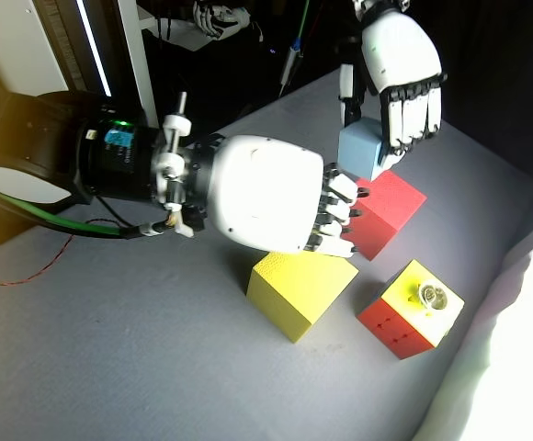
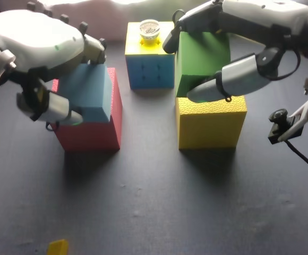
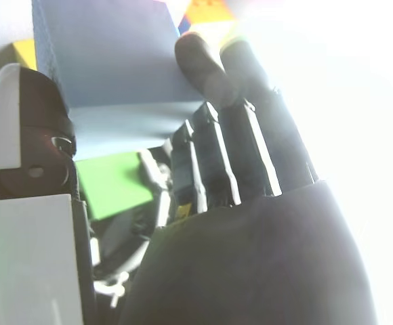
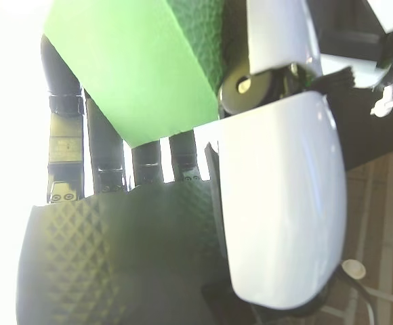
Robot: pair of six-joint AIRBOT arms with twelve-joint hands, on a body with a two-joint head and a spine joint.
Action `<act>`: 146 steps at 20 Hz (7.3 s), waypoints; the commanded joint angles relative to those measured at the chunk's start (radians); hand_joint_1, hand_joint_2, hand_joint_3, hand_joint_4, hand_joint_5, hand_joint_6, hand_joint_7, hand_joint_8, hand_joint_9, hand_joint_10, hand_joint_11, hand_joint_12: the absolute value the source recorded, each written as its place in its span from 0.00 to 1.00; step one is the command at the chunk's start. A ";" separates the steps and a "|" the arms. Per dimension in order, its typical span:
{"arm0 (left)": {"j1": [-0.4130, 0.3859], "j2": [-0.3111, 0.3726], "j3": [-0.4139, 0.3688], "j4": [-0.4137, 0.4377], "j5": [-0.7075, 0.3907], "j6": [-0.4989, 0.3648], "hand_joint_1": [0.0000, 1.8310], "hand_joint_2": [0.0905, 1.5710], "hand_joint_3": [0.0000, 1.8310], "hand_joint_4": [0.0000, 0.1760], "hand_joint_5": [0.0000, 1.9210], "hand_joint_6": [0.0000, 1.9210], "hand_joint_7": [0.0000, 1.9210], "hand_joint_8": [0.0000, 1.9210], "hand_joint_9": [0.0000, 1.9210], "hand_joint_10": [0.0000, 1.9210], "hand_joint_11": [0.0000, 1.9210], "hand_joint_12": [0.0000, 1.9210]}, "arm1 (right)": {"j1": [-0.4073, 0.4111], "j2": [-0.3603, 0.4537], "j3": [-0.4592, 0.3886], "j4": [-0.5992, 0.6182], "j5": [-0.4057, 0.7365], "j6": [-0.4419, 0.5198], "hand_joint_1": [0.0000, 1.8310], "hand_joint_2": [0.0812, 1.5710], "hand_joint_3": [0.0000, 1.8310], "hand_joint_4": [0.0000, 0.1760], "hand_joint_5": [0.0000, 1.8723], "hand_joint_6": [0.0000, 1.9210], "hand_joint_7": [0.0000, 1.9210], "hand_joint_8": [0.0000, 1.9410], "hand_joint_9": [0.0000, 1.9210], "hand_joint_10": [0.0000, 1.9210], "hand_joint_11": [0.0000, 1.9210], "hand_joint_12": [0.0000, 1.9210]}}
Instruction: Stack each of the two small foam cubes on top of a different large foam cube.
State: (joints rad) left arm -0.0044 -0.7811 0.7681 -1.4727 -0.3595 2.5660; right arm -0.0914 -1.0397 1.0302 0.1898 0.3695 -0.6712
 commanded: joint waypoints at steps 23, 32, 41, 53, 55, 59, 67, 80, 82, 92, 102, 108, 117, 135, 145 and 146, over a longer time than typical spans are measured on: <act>0.035 -0.077 0.198 0.259 0.073 -0.202 0.73 0.72 0.00 0.00 0.48 0.51 0.47 0.60 0.41 0.74 0.26 0.89 | 0.011 -0.092 0.169 -0.064 -0.009 0.028 0.67 0.68 0.00 0.00 0.53 0.44 0.55 0.51 0.53 0.26 0.28 0.61; 0.055 -0.078 0.212 0.260 0.078 -0.213 0.74 0.73 0.00 0.00 0.45 0.53 0.47 0.62 0.40 0.76 0.25 0.89 | -0.004 -0.094 0.169 -0.066 -0.009 0.004 0.67 0.69 0.00 0.00 0.53 0.45 0.53 0.54 0.52 0.25 0.27 0.61; 0.060 -0.080 0.218 0.260 0.077 -0.217 0.63 0.81 0.00 0.00 0.29 0.74 0.40 0.80 0.23 0.78 0.09 0.99 | -0.006 -0.096 0.170 -0.067 0.001 -0.012 0.56 0.68 0.00 0.00 0.41 0.23 0.48 0.05 0.42 0.12 0.14 0.66; 0.064 -0.084 0.217 0.261 0.071 -0.219 0.39 0.75 0.00 0.00 0.15 0.11 0.26 0.03 0.14 0.32 0.00 0.68 | 0.003 -0.095 0.172 -0.101 0.010 -0.014 0.44 0.67 0.00 0.00 0.22 0.00 0.24 0.00 0.24 0.00 0.05 0.45; 0.064 -0.086 0.217 0.261 0.071 -0.219 0.39 0.74 0.00 0.00 0.14 0.09 0.24 0.02 0.12 0.30 0.00 0.64 | 0.008 -0.095 0.175 -0.106 0.010 -0.014 0.41 0.68 0.00 0.00 0.19 0.00 0.21 0.00 0.21 0.00 0.03 0.44; 0.061 -0.088 0.217 0.259 0.068 -0.219 0.33 0.70 0.00 0.00 0.13 0.02 0.21 0.00 0.12 0.22 0.00 0.58 | 0.018 -0.094 0.181 -0.123 0.009 -0.014 0.40 0.66 0.00 0.00 0.17 0.00 0.20 0.00 0.19 0.00 0.03 0.43; 0.053 -0.088 0.216 0.252 0.068 -0.219 0.31 0.67 0.00 0.00 0.12 0.00 0.19 0.00 0.16 0.08 0.00 0.54 | 0.017 -0.091 0.184 -0.141 0.003 -0.014 0.44 0.62 0.00 0.00 0.11 0.00 0.15 0.00 0.15 0.00 0.00 0.38; 0.045 -0.079 0.196 0.251 0.056 -0.220 0.29 0.69 0.00 0.00 0.12 0.01 0.19 0.00 0.17 0.06 0.00 0.52 | 0.019 -0.071 0.183 -0.145 -0.007 -0.014 0.45 0.62 0.00 0.00 0.10 0.00 0.12 0.00 0.13 0.00 0.00 0.34; 0.045 -0.079 0.193 0.251 0.056 -0.220 0.29 0.69 0.00 0.00 0.12 0.00 0.19 0.00 0.17 0.06 0.00 0.52 | 0.025 -0.061 0.183 -0.145 -0.010 -0.005 0.41 0.64 0.00 0.00 0.07 0.00 0.09 0.00 0.10 0.00 0.00 0.30; 0.041 -0.067 0.177 0.247 0.054 -0.220 0.28 0.68 0.00 0.00 0.13 0.01 0.20 0.00 0.19 0.04 0.00 0.52 | 0.096 0.030 0.113 -0.146 -0.122 -0.003 0.42 0.51 0.00 0.00 0.00 0.00 0.00 0.00 0.00 0.00 0.00 0.00; 0.048 -0.031 0.166 0.243 0.041 -0.219 0.30 0.68 0.00 0.00 0.12 0.00 0.19 0.00 0.18 0.02 0.00 0.49 | 0.144 0.195 0.008 -0.250 -0.162 -0.017 0.40 0.46 0.00 0.00 0.00 0.00 0.00 0.00 0.00 0.00 0.00 0.00; 0.049 -0.025 0.179 0.245 0.041 -0.219 0.30 0.68 0.00 0.00 0.11 0.00 0.17 0.00 0.17 0.01 0.00 0.47 | 0.137 0.319 -0.037 -0.372 -0.176 -0.018 0.46 0.45 0.00 0.00 0.00 0.00 0.00 0.00 0.00 0.00 0.00 0.00; 0.049 -0.007 0.200 0.261 0.040 -0.218 0.41 0.61 0.00 0.00 0.00 0.00 0.01 0.00 0.02 0.00 0.00 0.14 | 0.057 0.429 -0.097 -0.555 -0.149 -0.017 0.59 0.45 0.00 0.00 0.00 0.00 0.00 0.00 0.00 0.00 0.00 0.00; 0.214 0.201 0.073 0.295 -0.022 -0.358 0.36 0.59 0.00 0.00 0.00 0.00 0.04 0.01 0.05 0.01 0.00 0.27 | 0.015 0.430 -0.130 -0.635 -0.104 -0.004 0.53 0.44 0.00 0.00 0.00 0.00 0.00 0.00 0.00 0.00 0.00 0.00; 0.495 0.420 -0.138 0.599 -0.076 -0.747 0.34 0.56 0.00 0.00 0.01 0.00 0.04 0.00 0.06 0.00 0.00 0.30 | -0.005 0.430 -0.153 -0.754 -0.076 -0.003 0.52 0.44 0.00 0.00 0.00 0.00 0.00 0.00 0.00 0.00 0.00 0.00; 0.504 0.428 -0.148 0.630 -0.065 -0.770 0.36 0.55 0.00 0.00 0.01 0.00 0.05 0.00 0.07 0.01 0.00 0.30 | -0.006 0.430 -0.155 -0.754 -0.076 -0.003 0.52 0.44 0.00 0.00 0.00 0.00 0.00 0.00 0.00 0.00 0.00 0.00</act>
State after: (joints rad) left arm 0.5083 -0.3653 0.6155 -0.8616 -0.3500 1.7950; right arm -0.1047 -0.6247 0.8742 -0.5739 0.2039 -0.6769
